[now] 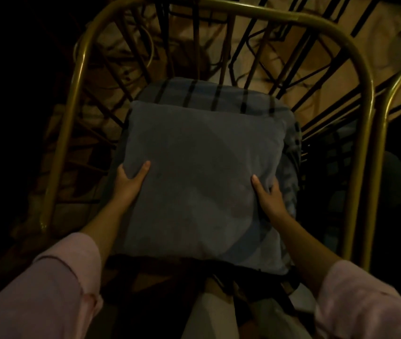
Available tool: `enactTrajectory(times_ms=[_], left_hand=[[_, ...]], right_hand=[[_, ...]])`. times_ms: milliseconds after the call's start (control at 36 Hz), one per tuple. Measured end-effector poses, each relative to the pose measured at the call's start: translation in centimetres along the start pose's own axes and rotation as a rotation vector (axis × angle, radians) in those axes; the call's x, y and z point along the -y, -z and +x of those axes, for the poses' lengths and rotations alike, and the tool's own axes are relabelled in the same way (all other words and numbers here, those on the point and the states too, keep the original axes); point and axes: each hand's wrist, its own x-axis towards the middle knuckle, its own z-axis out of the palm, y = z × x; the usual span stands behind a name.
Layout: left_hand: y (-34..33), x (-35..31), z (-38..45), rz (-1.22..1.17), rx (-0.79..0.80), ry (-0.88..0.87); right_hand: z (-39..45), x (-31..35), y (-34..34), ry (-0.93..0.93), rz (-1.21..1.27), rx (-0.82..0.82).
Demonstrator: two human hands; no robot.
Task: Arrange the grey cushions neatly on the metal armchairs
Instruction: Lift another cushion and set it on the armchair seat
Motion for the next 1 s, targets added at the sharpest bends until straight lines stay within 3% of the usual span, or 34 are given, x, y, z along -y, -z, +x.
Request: enactTrajectory(times_ms=[111, 222, 417, 611, 722, 833, 1000], left_hand=[[0.1, 0.8, 0.6, 0.122, -0.039, 0.032], [-1.2, 0.3, -3.7, 0.223, -0.122, -0.042], [-6.6, -1.7, -11.7, 0.324, -0.135, -0.175], [-16.8, -7.7, -22.5, 0.296, 0.133, -0.374], [-22.9, -10.4, -27.8, 0.305, 0.308, -0.488], [-29.1, -12.7, -33.0, 0.295, 0.433, -0.49], [-38.6, -15.1, -40.0, 0.269, 0.611, -0.456]], right_hand=[[-0.3, -0.6, -0.2, 0.019, 0.018, -0.014], [-3.3, -0.7, 2.3, 0.024, -0.019, -0.091], [-7.7, 0.7, 9.2, 0.221, -0.099, -0.173], [-10.4, 3.3, 21.9, 0.487, -0.358, -0.377], [-10.8, 2.9, 30.0, 0.53, -0.438, -0.547], [-10.4, 0.3, 37.9, 0.454, -0.45, -0.683], [-9.7, -4.9, 49.5, 0.156, -0.392, -0.682]])
